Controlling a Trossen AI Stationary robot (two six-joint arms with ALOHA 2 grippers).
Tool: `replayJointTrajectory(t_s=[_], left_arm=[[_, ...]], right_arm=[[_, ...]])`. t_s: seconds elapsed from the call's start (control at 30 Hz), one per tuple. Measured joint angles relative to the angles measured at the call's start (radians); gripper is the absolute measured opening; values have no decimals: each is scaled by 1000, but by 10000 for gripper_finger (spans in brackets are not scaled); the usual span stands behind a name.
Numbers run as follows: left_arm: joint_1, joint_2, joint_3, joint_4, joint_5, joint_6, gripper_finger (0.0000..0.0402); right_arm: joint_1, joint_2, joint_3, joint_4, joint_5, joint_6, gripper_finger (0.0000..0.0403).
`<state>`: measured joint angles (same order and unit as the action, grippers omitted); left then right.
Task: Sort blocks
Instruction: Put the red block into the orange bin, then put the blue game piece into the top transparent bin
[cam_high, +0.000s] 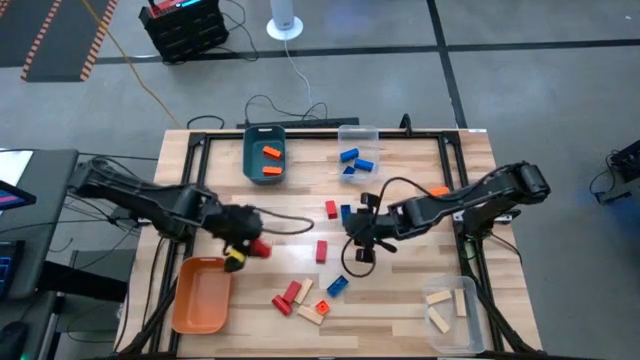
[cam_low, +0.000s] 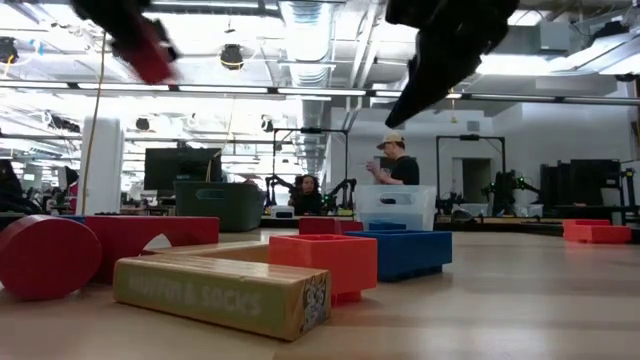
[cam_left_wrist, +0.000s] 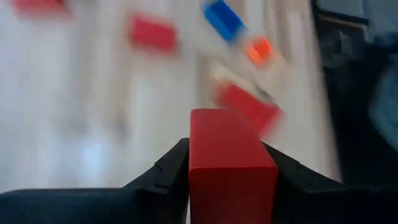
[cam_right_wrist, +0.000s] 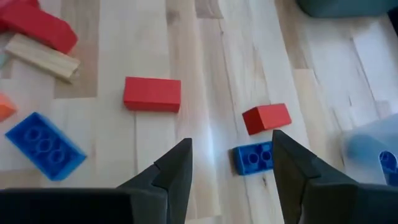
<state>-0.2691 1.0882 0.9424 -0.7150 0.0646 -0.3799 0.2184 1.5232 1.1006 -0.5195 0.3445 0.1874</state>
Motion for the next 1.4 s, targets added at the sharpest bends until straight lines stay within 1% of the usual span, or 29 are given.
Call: replayJointTrajectory(t_s=[0.1,0.2,0.3,0.37,0.5,0.6,0.7,0.77,0.9,0.97,1.17,1.2,1.27,1.33,1.4], left_arm=[[-77,1,20,-123,98,-178,134],[-170,10,20,-242,141,-373,135],[-271,24,20,-355,141,-547,136],[-331,37,19,-411,131,-635,136],[-431,64,19,-456,33,-764,139],[-468,92,19,-467,1,-794,157],[-476,113,19,-486,28,-799,186],[-478,119,19,-484,46,-789,198],[-478,122,19,-486,47,-784,202],[-476,122,23,-490,65,-786,201],[-446,122,110,-534,65,-767,205],[-441,122,128,-538,55,-750,205],[-432,122,159,-561,-5,-710,205],[-417,122,179,-597,-105,-663,205],[-397,122,186,-620,-230,-589,205]], right_arm=[[-3,9,-29,47,3,-1,175],[-13,22,-43,69,3,-1,171],[-17,37,-40,94,3,-2,169],[-17,38,-42,90,3,-12,168],[-17,33,-40,112,2,-37,168],[-25,32,-40,126,1,-54,168],[-33,32,-40,133,1,-62,168],[-38,32,-40,139,1,-65,168],[-37,33,-40,141,0,-65,168],[-37,33,-40,140,-1,-66,168],[-37,33,-40,129,-1,-68,168],[-37,30,-38,112,-1,-68,168],[-37,20,-23,55,-1,-63,168],[-37,-3,-2,-5,22,-53,168],[-37,-32,11,-64,70,-38,168]])
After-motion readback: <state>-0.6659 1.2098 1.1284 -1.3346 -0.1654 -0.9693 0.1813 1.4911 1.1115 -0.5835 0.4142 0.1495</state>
